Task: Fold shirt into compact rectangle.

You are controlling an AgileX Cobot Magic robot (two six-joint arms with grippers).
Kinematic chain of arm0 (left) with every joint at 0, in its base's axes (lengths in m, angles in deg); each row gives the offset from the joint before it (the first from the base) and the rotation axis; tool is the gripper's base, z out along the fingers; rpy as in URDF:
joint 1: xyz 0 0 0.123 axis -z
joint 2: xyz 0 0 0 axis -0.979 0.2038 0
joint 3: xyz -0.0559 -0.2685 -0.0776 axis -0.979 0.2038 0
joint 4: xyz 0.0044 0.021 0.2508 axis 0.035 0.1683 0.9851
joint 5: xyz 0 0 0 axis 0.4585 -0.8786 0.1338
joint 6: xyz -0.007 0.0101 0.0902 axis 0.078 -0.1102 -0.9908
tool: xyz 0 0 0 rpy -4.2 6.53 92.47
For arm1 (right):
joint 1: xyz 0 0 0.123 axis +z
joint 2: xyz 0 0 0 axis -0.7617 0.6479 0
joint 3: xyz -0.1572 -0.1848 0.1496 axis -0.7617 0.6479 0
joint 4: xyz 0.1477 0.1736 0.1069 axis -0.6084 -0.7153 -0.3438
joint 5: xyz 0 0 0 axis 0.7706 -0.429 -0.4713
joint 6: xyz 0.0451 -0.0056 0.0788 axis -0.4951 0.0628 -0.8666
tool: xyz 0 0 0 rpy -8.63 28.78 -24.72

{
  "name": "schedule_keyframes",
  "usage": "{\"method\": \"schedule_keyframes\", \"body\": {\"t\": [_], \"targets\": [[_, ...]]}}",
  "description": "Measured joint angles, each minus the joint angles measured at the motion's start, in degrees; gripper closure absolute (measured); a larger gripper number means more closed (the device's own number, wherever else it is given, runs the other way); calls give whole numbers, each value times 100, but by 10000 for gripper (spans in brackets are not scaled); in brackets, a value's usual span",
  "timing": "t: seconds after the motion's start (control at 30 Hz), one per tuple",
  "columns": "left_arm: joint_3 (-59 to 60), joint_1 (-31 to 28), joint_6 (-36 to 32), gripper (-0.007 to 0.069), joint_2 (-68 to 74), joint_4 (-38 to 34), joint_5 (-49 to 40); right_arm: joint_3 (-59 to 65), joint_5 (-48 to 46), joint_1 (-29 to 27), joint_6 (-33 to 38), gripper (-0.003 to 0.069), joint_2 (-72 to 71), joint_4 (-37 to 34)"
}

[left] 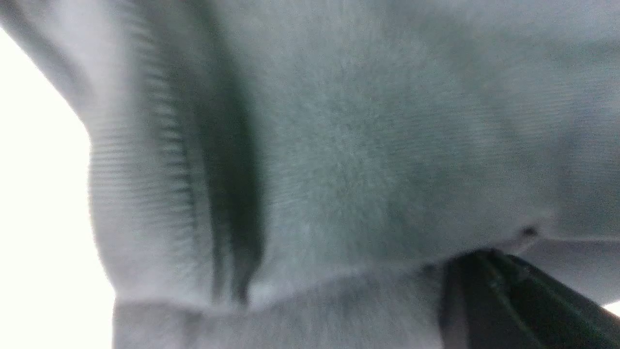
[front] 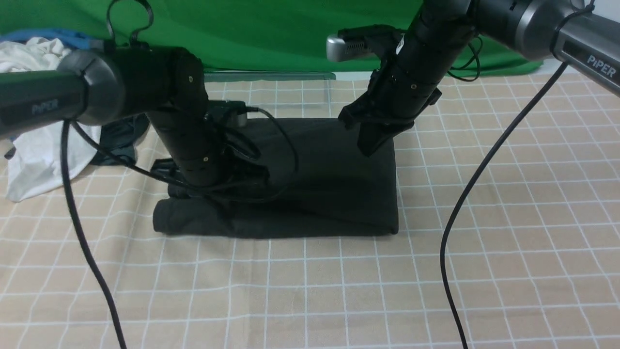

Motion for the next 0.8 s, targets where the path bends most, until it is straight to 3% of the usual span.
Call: {"method": "schedule_keyframes", "body": {"t": [0.2,0.4,0.57,0.8], "targets": [[-147,-6,5,605,-662,-87,374,0,0,226,0,623,91,5],[-200,-65,262,605,56,-47,382,32,-12,444,-156,623,547,233],[-194,-446,564,605,560,-137,-52,452,-3,444,-352,623,680,577],[-184,-821,539,605,-41,-88,-69,712,54,444,-451,623,535,785]]}}
